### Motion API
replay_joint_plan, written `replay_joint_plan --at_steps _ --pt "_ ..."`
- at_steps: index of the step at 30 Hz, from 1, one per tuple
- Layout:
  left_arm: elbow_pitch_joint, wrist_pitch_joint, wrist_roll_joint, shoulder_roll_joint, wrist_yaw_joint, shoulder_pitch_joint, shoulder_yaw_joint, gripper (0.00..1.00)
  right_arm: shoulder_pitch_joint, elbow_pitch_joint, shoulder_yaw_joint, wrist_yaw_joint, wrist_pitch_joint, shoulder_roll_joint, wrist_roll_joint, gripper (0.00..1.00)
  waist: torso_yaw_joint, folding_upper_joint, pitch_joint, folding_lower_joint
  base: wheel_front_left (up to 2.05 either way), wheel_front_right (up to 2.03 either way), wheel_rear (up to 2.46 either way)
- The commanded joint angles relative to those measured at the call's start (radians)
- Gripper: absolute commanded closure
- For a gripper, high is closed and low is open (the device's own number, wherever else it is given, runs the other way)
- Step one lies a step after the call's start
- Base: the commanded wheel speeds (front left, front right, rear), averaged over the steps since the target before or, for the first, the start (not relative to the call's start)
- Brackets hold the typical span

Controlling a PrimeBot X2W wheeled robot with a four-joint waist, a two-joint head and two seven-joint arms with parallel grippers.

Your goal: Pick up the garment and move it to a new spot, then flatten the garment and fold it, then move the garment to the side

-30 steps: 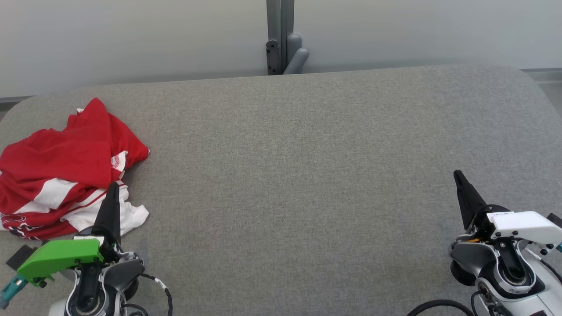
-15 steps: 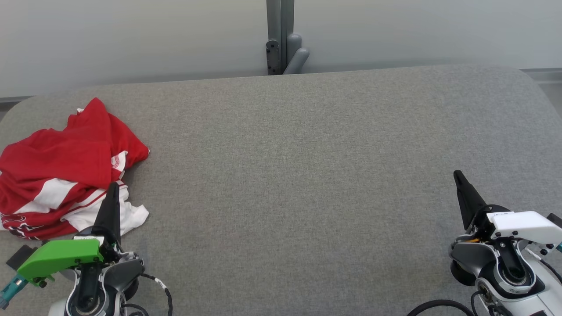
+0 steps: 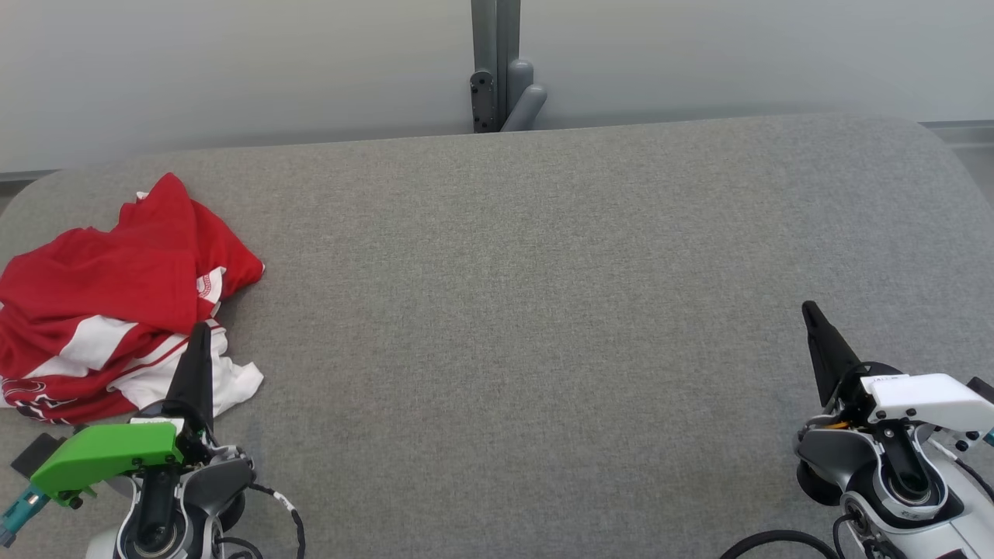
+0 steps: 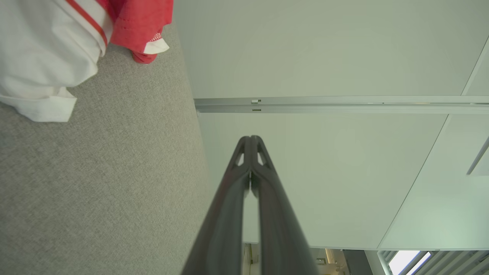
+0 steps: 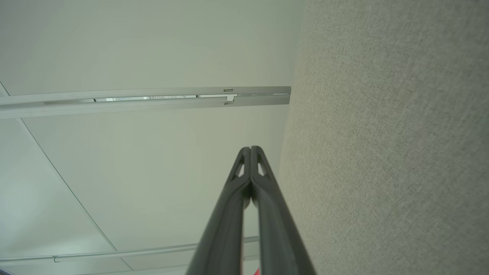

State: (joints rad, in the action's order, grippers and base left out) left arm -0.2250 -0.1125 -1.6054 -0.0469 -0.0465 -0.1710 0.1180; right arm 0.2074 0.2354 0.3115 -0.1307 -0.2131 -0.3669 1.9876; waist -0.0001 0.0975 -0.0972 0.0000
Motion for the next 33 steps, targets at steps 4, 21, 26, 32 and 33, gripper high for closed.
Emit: replay_joint_plan --at_steps 4,21,26,32,33 --pt "0.004 0.001 0.001 -0.007 0.001 -0.007 0.000 1.00 -0.001 -0.003 0.003 0.000 -0.005 -0.007 0.007 1.00 0.000 0.0000 0.000 0.0000 0.00 0.00 0.00" --pt "-0.011 0.053 0.043 -0.004 -0.012 0.035 -0.030 0.00 -0.044 -0.006 -0.039 0.000 -0.007 0.053 -0.134 0.00 0.001 -0.0004 0.000 0.0000 0.00 0.00 0.00" --pt "-0.016 0.077 0.107 -0.010 -0.017 0.042 -0.040 0.00 -0.054 -0.025 -0.064 0.000 -0.010 0.072 -0.285 0.00 0.002 0.0000 -0.001 0.0000 0.00 0.00 0.00" --pt "-0.006 0.103 0.245 -0.013 -0.022 0.052 -0.035 0.00 -0.072 -0.061 -0.081 0.000 -0.014 0.093 -0.493 0.00 0.004 0.0000 -0.001 0.0000 0.00 0.00 0.00" --pt "-0.003 0.108 0.270 -0.012 -0.023 0.055 -0.032 0.00 -0.075 -0.067 -0.083 0.000 -0.014 0.097 -0.529 0.00 0.004 0.0000 -0.001 0.0000 0.00 0.00 0.00"
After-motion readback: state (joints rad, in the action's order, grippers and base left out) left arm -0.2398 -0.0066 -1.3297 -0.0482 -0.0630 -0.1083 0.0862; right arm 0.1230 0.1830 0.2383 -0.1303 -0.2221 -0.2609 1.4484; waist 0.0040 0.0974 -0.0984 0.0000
